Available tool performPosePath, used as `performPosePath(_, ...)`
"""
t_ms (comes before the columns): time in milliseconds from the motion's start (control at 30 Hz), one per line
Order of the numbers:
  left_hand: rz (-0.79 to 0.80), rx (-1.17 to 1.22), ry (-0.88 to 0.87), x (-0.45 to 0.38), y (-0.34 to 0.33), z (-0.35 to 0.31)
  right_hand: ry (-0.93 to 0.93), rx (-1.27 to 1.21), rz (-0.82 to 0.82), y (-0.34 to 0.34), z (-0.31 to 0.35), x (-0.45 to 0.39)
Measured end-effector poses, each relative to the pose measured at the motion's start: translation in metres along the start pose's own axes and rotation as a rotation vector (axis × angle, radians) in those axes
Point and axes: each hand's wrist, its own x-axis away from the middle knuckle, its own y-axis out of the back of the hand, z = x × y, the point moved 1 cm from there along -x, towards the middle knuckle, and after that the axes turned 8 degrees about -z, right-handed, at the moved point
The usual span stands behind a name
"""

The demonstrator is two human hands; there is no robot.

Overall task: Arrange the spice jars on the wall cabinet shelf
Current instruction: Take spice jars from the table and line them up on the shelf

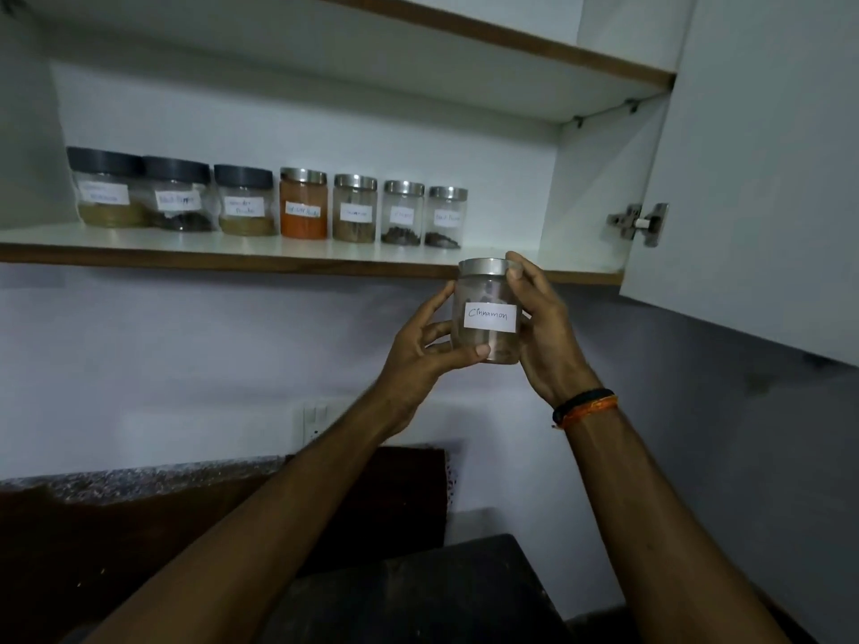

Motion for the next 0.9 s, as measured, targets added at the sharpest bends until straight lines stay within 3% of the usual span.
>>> performPosePath(233, 0.051, -0.067, -0.11, -0.047, -0.012, -0.037, 0.072, 0.043, 0.011, -0.003, 0.043, -0.039)
performPosePath(600, 0.137, -0.194, -0.178, -0.112, -0.029, -0.056, 0.149, 0.329, 0.029, 0.008, 0.09, -0.107)
performPosePath(733, 0.225, -0.719, -0.29, -0.137, -0.024, -0.055, 0.169, 0.37, -0.017, 0.02, 0.085, -0.134)
performPosePath(833, 0.391, -1.221, -0.255, -0.158, -0.023, -0.05, 0.16, 0.381, -0.052, 0.028, 0.079, -0.155)
performPosePath(900, 0.478, -1.391, -0.205, -0.168, -0.025, -0.048, 0.162, 0.401, -0.069, 0.031, 0.074, -0.168)
